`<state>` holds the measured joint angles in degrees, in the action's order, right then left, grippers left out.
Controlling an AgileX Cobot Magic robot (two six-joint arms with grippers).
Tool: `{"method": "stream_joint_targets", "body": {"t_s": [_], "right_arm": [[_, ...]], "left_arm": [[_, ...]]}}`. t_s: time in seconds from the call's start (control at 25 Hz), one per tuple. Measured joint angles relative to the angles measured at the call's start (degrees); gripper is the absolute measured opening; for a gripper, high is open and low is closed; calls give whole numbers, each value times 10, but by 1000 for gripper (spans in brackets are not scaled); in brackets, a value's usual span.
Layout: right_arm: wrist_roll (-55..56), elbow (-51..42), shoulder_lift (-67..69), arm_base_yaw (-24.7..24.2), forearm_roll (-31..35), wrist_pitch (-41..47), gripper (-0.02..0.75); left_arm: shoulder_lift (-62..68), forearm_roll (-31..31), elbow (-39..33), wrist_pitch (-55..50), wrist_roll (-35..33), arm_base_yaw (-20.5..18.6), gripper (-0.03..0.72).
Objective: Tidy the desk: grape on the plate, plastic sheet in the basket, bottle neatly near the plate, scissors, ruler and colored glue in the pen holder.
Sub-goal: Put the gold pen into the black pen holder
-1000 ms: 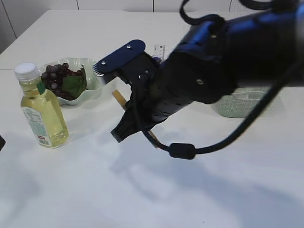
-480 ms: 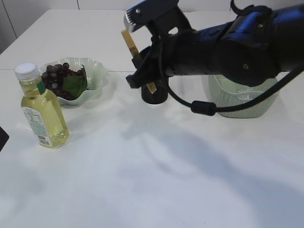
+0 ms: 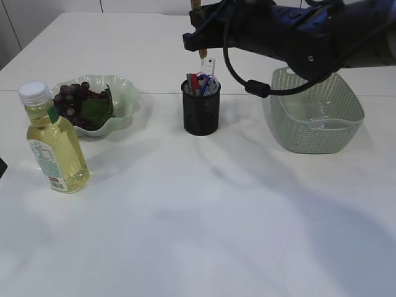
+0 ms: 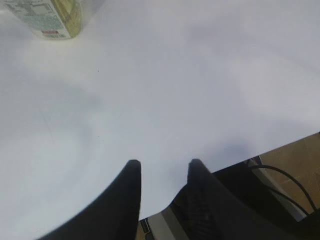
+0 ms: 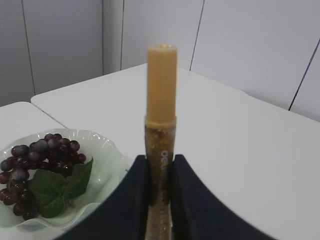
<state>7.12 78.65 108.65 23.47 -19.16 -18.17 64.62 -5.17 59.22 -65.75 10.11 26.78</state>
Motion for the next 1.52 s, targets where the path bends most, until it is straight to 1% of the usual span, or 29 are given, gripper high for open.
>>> {"method": "stream_joint_targets", "body": {"t_s": [0.28,0.48,0.64,1.24,1.32,1.36,1.52], "right_arm": [[0,77,103,-7,1,-19,118],[0,116,146,-19,1,-19,118],[0,120,158,-29,1,-20,118],[0,120,180,-31,1,-22,123],[0,121,180,-31,1,-14,146],[0,121,180,-31,1,-7,172],[0,121,180,-31,1,19,336]], "left_arm": [[0,16,0,38,0,0,237],[0,19,0,47,0,0,237],[0,21,0,50,0,0,237],[0,21,0,58,0,0,237],[0,21,0,60,0,0,237],[0,21,0,60,0,0,237],[0,21,0,61,0,0,237]]}}
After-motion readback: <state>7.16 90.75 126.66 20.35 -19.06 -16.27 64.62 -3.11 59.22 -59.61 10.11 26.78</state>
